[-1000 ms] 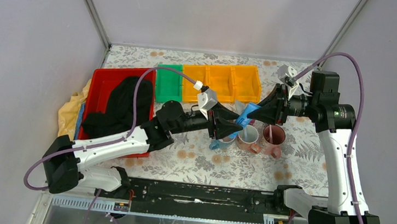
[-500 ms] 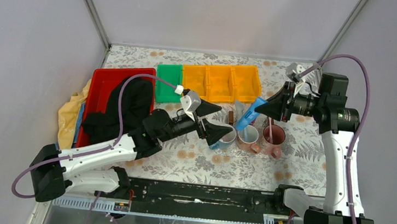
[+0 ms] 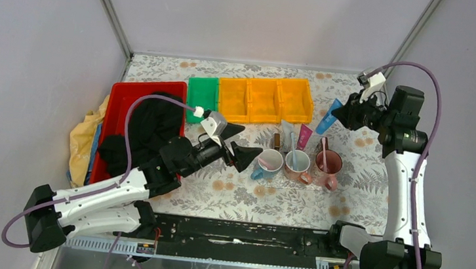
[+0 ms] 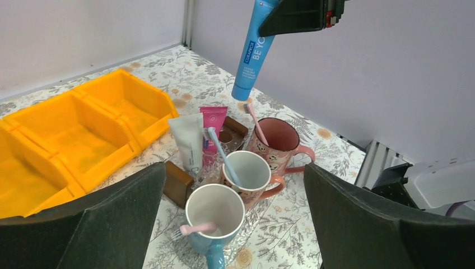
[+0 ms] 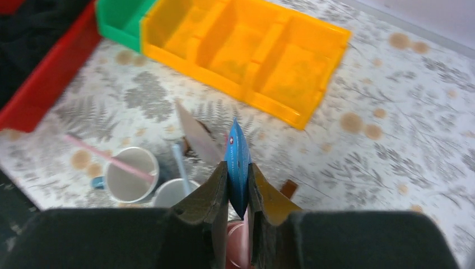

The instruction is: Prepare toiletry sets of a toothbrush and toothpaste on the tray

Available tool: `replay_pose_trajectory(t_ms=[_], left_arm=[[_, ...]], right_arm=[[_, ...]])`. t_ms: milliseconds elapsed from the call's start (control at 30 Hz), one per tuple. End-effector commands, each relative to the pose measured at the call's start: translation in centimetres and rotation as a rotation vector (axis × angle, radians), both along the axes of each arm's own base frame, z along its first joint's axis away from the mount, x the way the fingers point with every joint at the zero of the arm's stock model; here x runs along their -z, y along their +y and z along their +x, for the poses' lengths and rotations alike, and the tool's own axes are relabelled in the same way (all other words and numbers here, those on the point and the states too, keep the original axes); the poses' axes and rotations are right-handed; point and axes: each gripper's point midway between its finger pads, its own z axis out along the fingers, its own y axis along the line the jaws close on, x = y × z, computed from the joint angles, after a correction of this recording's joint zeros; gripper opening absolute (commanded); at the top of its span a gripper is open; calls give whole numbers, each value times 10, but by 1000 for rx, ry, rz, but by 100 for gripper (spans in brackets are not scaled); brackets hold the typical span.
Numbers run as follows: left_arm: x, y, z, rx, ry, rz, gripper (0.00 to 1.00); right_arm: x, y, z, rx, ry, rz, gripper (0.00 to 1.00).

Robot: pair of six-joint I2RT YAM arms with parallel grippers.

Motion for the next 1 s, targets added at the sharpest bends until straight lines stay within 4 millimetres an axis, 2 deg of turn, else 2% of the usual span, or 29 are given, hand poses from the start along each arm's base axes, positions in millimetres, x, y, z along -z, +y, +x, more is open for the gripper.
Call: replay_pose_trajectory(t_ms=[0, 267, 500, 967], left_arm=[[7, 12, 7, -59, -14, 27, 100], [11, 14, 7, -65, -9, 37, 100], [14, 17, 6, -71, -3, 35, 100], [17, 19, 6, -76, 6, 32, 100]], right_arm=[[-1, -38, 33, 192, -92, -118, 21], [33, -44, 45, 195, -43, -147, 21], [62, -23, 38, 63, 35, -86, 22], [97, -16, 41, 5, 146, -50, 22]])
